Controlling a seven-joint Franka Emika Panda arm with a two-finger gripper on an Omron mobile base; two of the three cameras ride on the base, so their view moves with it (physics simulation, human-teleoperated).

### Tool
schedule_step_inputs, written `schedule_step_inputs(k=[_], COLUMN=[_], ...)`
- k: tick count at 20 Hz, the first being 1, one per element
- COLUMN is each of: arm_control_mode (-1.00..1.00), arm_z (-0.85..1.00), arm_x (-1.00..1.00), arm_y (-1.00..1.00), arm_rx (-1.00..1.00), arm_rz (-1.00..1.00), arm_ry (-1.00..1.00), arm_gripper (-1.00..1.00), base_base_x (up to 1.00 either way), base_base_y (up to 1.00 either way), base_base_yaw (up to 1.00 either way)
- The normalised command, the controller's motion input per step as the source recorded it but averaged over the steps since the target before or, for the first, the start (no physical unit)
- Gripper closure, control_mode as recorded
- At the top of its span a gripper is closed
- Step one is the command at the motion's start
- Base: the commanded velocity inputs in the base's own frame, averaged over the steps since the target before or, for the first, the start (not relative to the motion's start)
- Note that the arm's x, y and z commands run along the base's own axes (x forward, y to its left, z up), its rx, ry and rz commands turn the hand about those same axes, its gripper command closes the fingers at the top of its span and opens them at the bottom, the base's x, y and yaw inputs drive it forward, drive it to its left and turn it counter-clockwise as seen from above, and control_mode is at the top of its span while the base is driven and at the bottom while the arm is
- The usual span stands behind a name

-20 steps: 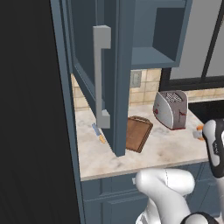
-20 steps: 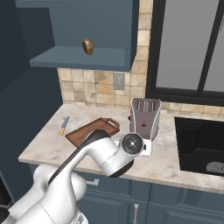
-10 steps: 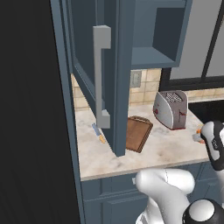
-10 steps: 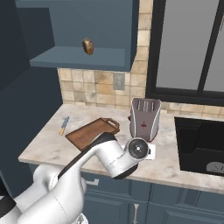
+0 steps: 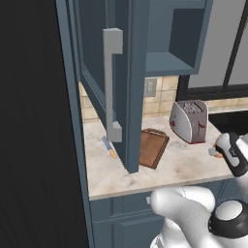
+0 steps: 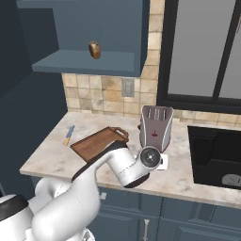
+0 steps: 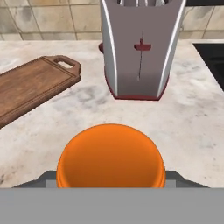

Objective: Pick the bread, place it on the cutting board, pick the jam, place it on the counter, and close the cabinet.

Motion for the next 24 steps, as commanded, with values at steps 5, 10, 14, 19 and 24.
schedule_step_inputs(k=[5, 10, 14, 19, 24], arm_control_mode=[-1.0, -1.0, -1.0, -1.0, -1.0], arm_z=[-0.2, -0.24, -0.24, -0.21, -0.21], arm_x=[0.27, 0.21, 0.17, 0.12, 0.01], arm_y=[-0.03, -0.04, -0.05, -0.06, -0.08], arm_rx=[0.0, 0.0, 0.0, 0.0, 0.0], arm_rz=[0.0, 0.0, 0.0, 0.0, 0.0], arm_ry=[0.01, 0.01, 0.01, 0.0, 0.0], arm_gripper=[1.0, 1.0, 1.0, 1.0, 1.0], base_base_x=[0.0, 0.0, 0.0, 0.0, 0.0], base_base_y=[0.0, 0.0, 0.0, 0.0, 0.0], base_base_yaw=[0.0, 0.0, 0.0, 0.0, 0.0])
